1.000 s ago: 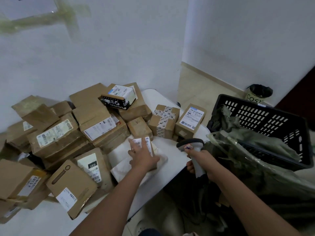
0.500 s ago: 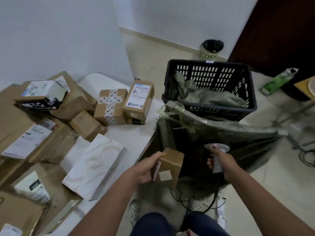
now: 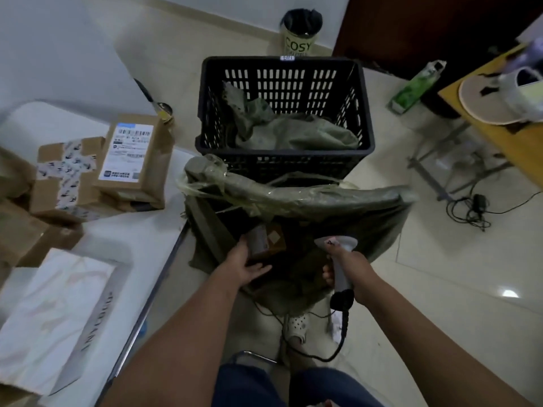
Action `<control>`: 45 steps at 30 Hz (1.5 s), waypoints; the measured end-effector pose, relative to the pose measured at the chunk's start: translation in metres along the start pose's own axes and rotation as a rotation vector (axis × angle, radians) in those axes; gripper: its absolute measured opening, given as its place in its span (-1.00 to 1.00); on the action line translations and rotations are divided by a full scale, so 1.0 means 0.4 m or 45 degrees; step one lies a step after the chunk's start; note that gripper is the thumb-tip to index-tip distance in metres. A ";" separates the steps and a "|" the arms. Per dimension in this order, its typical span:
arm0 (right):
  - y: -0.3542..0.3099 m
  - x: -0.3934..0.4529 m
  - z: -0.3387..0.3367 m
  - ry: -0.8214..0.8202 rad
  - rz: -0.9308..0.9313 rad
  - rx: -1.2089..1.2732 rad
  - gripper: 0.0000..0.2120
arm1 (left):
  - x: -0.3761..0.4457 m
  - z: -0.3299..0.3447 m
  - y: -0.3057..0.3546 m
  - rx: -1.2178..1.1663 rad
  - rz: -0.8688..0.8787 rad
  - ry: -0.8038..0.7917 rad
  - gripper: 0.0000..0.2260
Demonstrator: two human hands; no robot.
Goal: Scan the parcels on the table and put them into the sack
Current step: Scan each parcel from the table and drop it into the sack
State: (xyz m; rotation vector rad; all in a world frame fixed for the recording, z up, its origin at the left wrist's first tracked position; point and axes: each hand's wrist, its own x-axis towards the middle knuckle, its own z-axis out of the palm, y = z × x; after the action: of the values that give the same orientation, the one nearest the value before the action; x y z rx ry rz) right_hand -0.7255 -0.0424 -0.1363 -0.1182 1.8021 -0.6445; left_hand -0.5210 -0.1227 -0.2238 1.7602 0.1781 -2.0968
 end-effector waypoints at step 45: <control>-0.094 -0.370 0.850 -0.561 -0.476 -0.673 -0.70 | -0.295 -0.762 0.542 1.824 1.054 0.833 -0.85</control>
State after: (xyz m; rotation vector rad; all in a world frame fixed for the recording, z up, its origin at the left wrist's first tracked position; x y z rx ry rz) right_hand -0.3749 -0.1401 -0.0556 -0.9008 1.4850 -0.3428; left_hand -0.1446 -0.1903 -0.1374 2.4024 -1.9031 -0.8272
